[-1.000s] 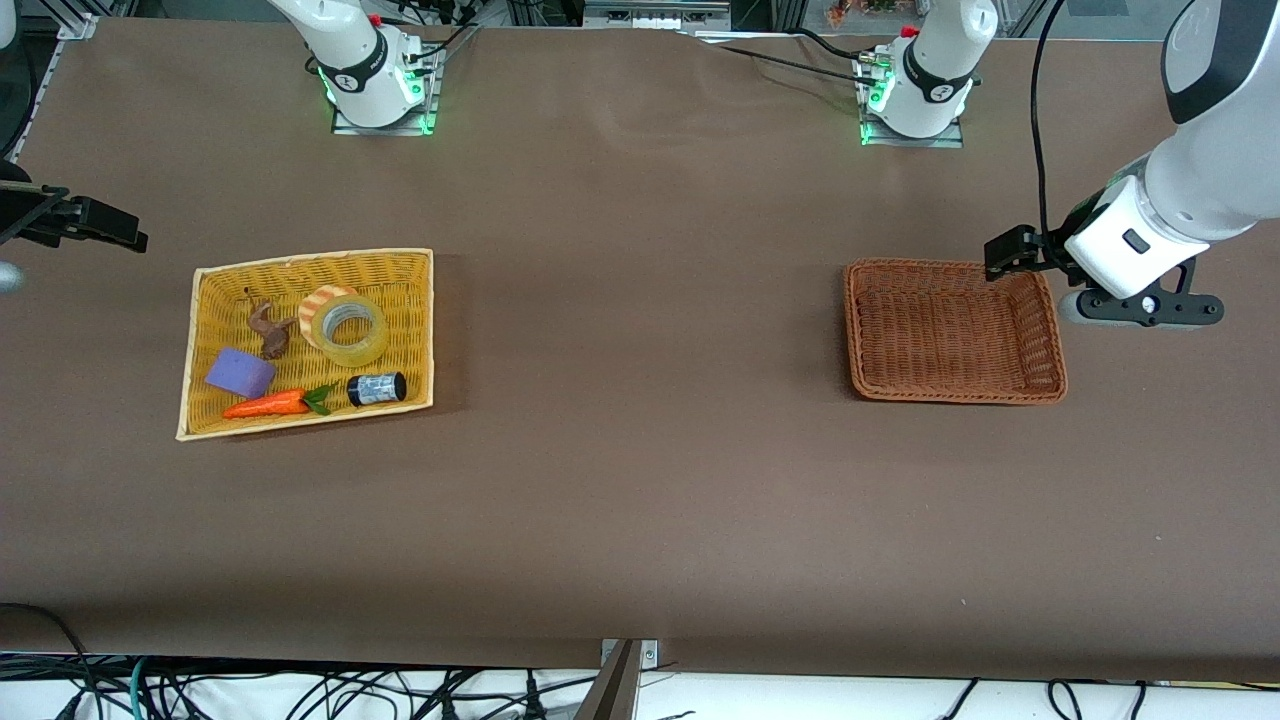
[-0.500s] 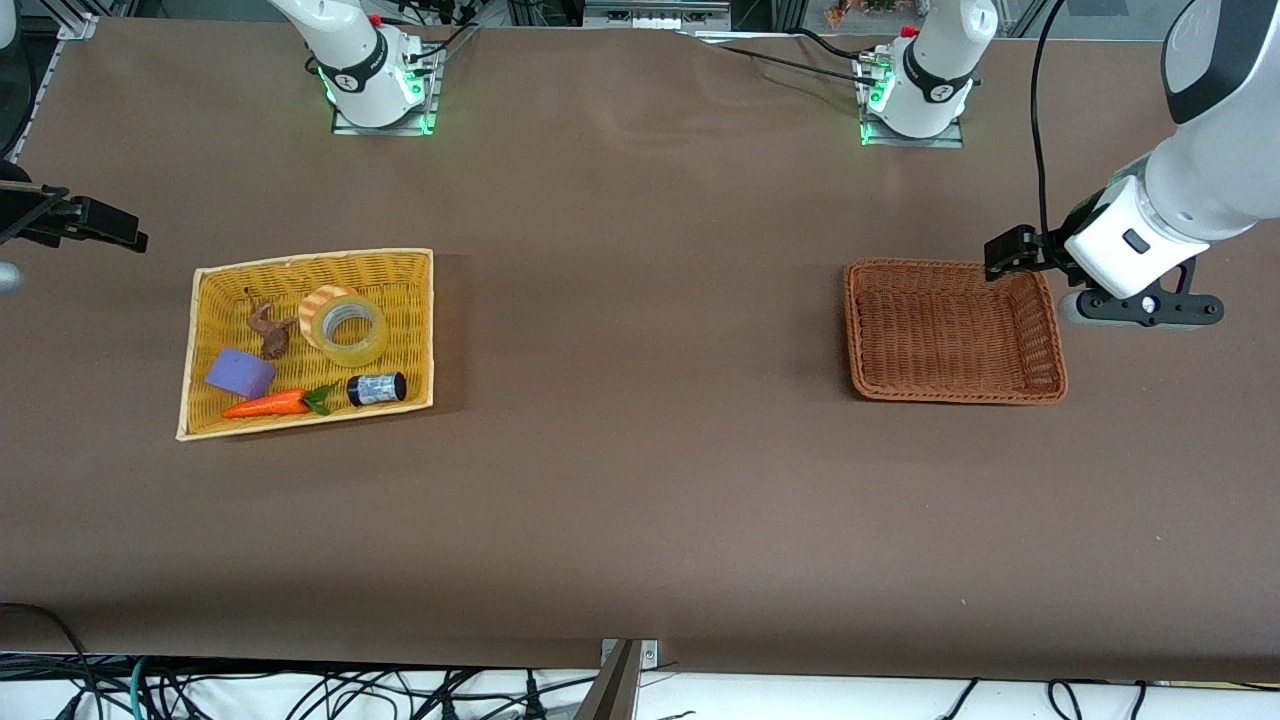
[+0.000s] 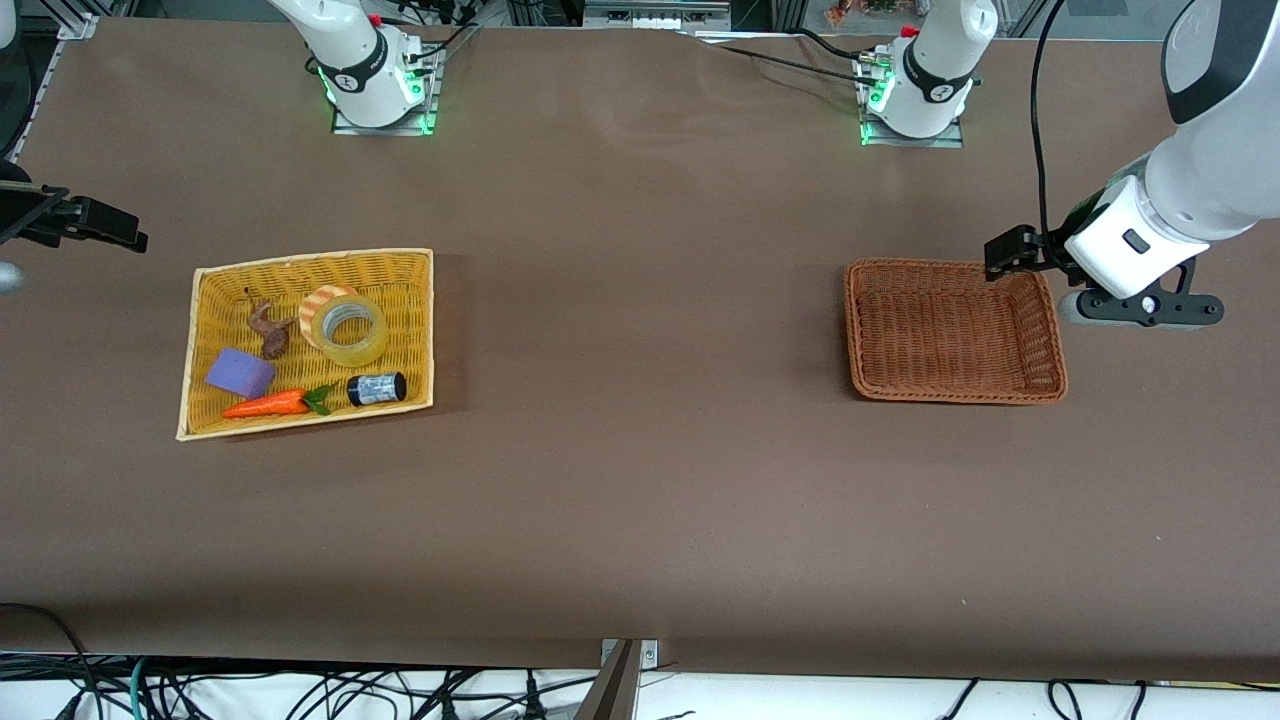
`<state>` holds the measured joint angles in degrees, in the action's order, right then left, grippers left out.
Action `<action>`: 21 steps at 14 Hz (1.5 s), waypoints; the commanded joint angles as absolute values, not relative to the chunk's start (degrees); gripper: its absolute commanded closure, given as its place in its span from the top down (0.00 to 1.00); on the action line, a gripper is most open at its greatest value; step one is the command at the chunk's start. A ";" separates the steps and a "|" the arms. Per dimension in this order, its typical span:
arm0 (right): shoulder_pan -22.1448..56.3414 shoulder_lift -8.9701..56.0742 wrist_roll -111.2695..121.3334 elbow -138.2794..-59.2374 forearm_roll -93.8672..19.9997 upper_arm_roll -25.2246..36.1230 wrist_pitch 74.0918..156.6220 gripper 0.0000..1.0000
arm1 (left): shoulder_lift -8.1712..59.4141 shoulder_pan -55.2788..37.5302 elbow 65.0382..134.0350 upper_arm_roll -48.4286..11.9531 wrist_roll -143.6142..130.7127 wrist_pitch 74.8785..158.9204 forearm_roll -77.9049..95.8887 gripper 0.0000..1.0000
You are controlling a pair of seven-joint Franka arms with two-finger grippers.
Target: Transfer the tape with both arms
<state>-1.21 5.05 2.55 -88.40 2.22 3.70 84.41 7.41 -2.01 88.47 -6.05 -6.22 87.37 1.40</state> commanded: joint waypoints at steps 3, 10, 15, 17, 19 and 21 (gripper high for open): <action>-1.85 5.89 3.08 -86.75 1.93 3.25 83.85 1.00 | 8.00 -1.58 87.19 -6.59 -5.71 86.75 -0.44 1.00; -1.58 6.07 2.29 -86.75 2.37 3.08 83.58 1.00 | 8.00 -1.58 87.19 -6.59 -5.71 86.75 -0.44 1.00; 0.09 6.50 2.29 -87.27 3.34 2.81 82.97 1.00 | 8.00 -1.58 87.19 -6.59 -5.80 86.66 -0.44 1.00; 0.61 8.34 2.98 -87.19 3.43 2.81 83.23 1.00 | 8.00 -1.58 87.19 -6.59 -5.80 86.66 -0.44 1.00; 2.28 10.01 2.64 -87.27 3.51 2.72 83.76 1.00 | 8.00 -1.58 87.19 -6.59 -5.89 86.66 -0.44 1.00; 3.51 12.03 2.46 -88.58 3.08 2.72 86.55 1.00 | 8.00 -1.58 87.19 -6.59 -5.98 86.66 -0.44 1.00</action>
<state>2.22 9.97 2.53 -88.42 2.60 2.79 84.71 7.41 -1.96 88.47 -6.05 -6.22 87.36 1.40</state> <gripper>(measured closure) 0.000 0.000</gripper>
